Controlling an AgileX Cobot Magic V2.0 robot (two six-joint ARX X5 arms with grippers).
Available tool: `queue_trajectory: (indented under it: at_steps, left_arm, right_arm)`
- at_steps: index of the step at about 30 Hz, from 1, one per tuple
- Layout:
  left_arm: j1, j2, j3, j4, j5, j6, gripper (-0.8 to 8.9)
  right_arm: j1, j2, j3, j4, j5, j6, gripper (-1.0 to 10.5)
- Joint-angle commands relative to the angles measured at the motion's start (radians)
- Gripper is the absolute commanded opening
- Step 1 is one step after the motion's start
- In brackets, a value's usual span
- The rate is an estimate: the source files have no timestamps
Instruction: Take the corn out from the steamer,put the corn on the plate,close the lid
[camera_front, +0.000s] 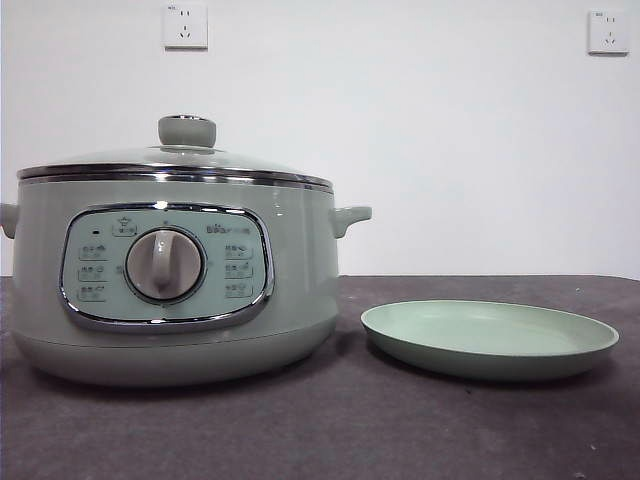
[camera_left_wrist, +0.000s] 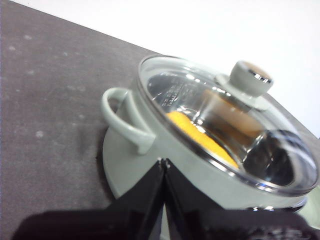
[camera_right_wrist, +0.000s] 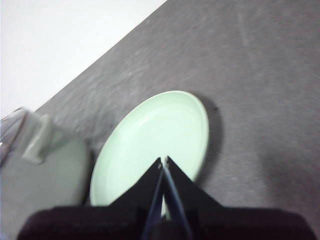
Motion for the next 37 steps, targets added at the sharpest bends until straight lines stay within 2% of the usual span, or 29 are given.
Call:
queue_trajectory:
  at_steps: [1,7,15,20,24,26,27,29,31,37]
  left_arm:
    - [0.003,0.052,0.052,-0.017,0.006,0.035,-0.07]
    - [0.003,0.217,0.198,-0.031,0.084,0.123,-0.07]
    - [0.003,0.478,0.447,-0.136,0.191,0.233,-0.06]
    - [0.002,0.624,0.587,-0.236,0.265,0.27,-0.04]
    - [0.001,0.728,0.682,-0.308,0.34,0.315,0.08]
    - [-0.004,0.759,0.709,-0.323,0.343,0.317,1.05]
    - [-0.01,0.776,0.724,-0.326,0.338,0.317,2.28]
    - [-0.02,0.797,0.74,-0.324,0.336,0.316,3.87]
    - [-0.034,0.821,0.758,-0.318,0.331,0.316,4.12]
    - [-0.121,0.896,0.832,-0.254,0.18,0.316,4.13]
  right_arm:
    - [0.002,0.063,0.061,0.006,-0.05,-0.078,-0.1]
    - [0.002,0.249,0.229,-0.028,-0.155,-0.182,-0.1]
    - [0.002,0.516,0.513,-0.216,-0.317,-0.39,0.0]
    - [0.002,0.649,0.676,-0.379,-0.378,-0.517,0.0]
    - [0.002,0.736,0.785,-0.505,-0.382,-0.61,0.2]
    - [0.002,0.761,0.815,-0.533,-0.377,-0.622,1.3]
    - [0.002,0.771,0.827,-0.538,-0.375,-0.622,2.4]
    - [0.002,0.781,0.836,-0.537,-0.375,-0.621,3.8]
    - [0.002,0.781,0.837,-0.534,-0.372,-0.62,4.8]
    - [0.002,0.781,0.837,-0.53,-0.371,-0.605,4.8]
